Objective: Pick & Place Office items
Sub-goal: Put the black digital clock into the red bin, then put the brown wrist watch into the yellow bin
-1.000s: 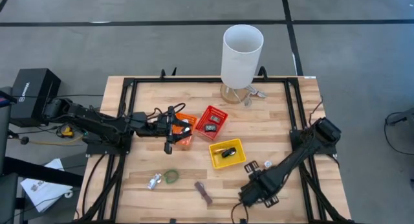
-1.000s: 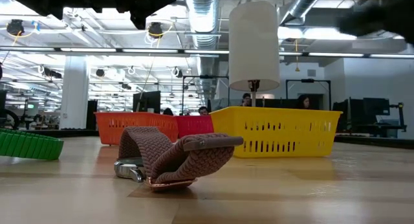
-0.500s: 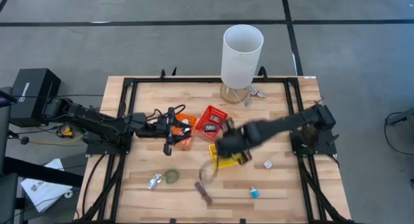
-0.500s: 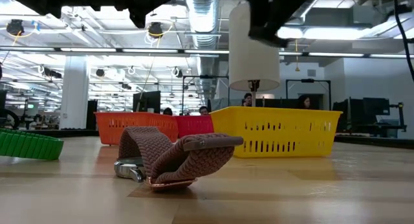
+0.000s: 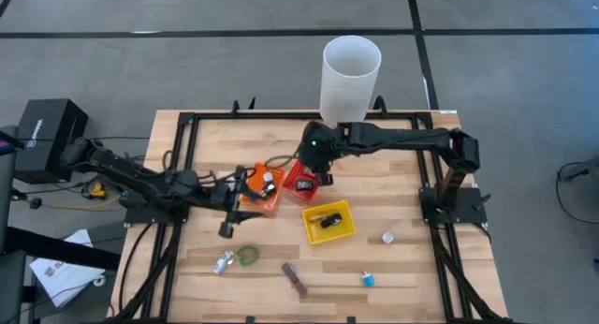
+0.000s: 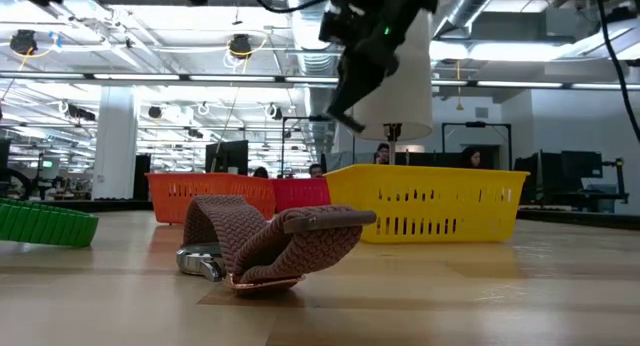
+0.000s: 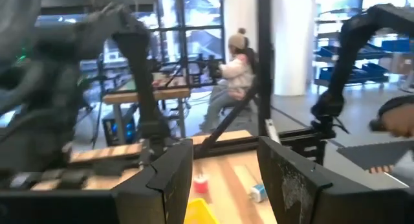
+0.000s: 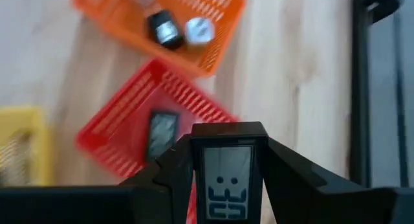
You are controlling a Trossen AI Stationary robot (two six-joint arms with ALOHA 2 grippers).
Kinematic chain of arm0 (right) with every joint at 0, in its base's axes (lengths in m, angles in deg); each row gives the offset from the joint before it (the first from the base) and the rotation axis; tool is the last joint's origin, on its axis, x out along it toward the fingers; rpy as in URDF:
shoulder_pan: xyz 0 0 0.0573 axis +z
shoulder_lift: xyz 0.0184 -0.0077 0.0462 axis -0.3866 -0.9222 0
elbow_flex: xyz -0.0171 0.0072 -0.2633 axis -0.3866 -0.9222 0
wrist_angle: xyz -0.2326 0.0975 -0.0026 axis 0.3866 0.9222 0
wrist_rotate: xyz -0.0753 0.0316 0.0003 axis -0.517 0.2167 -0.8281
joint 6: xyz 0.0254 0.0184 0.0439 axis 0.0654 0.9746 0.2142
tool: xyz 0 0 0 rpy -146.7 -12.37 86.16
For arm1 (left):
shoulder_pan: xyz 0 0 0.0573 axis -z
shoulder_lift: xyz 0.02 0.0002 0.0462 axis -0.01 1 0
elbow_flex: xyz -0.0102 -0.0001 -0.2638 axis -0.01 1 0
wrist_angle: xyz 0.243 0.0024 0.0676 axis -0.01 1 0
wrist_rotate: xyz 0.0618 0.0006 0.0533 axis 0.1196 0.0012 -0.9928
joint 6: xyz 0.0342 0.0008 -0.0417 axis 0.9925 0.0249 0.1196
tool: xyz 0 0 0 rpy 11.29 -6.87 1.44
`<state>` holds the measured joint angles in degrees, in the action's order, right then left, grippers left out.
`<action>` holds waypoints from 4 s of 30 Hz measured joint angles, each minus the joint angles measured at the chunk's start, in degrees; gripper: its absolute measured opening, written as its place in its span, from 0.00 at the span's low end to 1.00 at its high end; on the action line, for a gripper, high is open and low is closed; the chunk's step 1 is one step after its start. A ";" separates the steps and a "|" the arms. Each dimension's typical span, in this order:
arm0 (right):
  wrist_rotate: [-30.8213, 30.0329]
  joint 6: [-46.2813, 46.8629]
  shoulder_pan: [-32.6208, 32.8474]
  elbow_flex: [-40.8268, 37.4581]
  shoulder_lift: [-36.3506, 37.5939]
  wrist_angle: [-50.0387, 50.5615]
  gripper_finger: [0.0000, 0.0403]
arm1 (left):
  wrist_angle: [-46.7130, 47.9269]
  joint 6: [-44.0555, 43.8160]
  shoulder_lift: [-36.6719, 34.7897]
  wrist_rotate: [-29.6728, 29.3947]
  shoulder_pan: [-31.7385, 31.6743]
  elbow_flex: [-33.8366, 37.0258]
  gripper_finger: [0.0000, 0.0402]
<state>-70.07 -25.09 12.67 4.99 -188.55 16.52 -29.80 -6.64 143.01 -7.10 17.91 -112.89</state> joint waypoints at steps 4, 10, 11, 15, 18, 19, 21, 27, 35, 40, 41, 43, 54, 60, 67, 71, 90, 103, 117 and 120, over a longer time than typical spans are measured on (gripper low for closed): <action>1.42 0.19 -0.05 -5.36 0.02 -10.32 0.37 | 1.44 0.87 -2.16 -0.05 1.63 0.01 0.41; 1.22 10.36 0.01 -13.39 0.09 -23.75 0.39 | 1.80 0.90 -2.20 -0.09 1.86 0.55 0.41; 0.95 11.52 0.13 -14.41 0.09 -25.00 0.39 | 1.72 0.91 -2.18 -0.09 1.86 0.55 0.41; -0.31 17.69 1.15 -17.94 0.11 -29.69 0.38 | 1.65 0.87 -1.93 -0.10 1.88 0.55 0.41; -3.60 21.76 1.49 -19.96 0.11 -31.31 0.39 | 1.41 0.85 -1.95 -0.11 1.86 0.55 0.41; -4.88 23.14 1.45 -20.55 0.11 -31.66 0.40 | 1.45 0.85 -1.95 -0.11 1.86 0.55 0.41; -6.55 26.06 1.56 -21.47 0.11 -31.45 0.41 | 1.41 0.85 -1.95 -0.11 1.88 0.55 0.41; -6.38 28.15 1.82 -23.21 0.13 -31.64 0.43 | 1.41 0.83 -1.95 -0.11 1.88 0.55 0.41; -6.53 28.40 1.06 -24.99 0.13 -31.92 0.43 | 1.40 0.80 -1.95 -0.11 1.88 0.55 0.41; -6.21 27.11 1.09 -24.99 0.13 -31.85 0.48 | 1.41 0.80 -1.95 -0.11 1.88 0.55 0.41; -5.75 26.72 1.09 -24.99 0.13 -31.76 0.49 | 1.41 0.80 -1.95 -0.11 1.87 0.55 0.41; -4.46 26.55 1.04 -24.99 0.13 -31.91 0.53 | 1.41 0.80 -1.95 -0.11 1.88 0.55 0.41; -4.55 27.55 3.82 -20.43 0.32 -30.01 0.62 | 1.39 0.79 -1.95 -0.11 1.88 0.55 0.41; -4.56 29.87 9.10 -15.91 0.30 -24.58 0.62 | 1.41 0.78 -1.95 -0.11 1.86 0.55 0.41; -1.52 32.60 18.51 -14.65 0.28 -23.60 0.62 | 1.45 0.76 -1.95 -0.07 1.88 0.55 0.41; -1.52 39.67 23.70 -14.65 0.26 -25.36 0.62 | 1.43 0.76 -1.95 -0.09 1.88 0.55 0.41; 0.74 67.38 34.55 -11.57 -7.78 -35.70 0.62 | 1.41 -3.94 -1.93 -0.11 1.88 0.55 0.41; 2.62 67.81 34.04 14.69 -22.57 -6.50 0.62 | 1.39 -4.20 -1.91 -0.11 1.86 0.55 0.41; 3.31 70.43 33.60 29.03 -35.98 8.82 0.62 | 1.83 -4.20 -1.91 -0.11 1.87 0.52 0.41; 4.53 70.39 33.56 29.50 -36.35 8.24 0.62 | 1.81 -4.20 -1.91 -0.11 1.88 0.52 0.41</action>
<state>-65.54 45.30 46.23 34.48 -224.91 24.77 -27.99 -10.84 141.10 -7.21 19.79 -112.37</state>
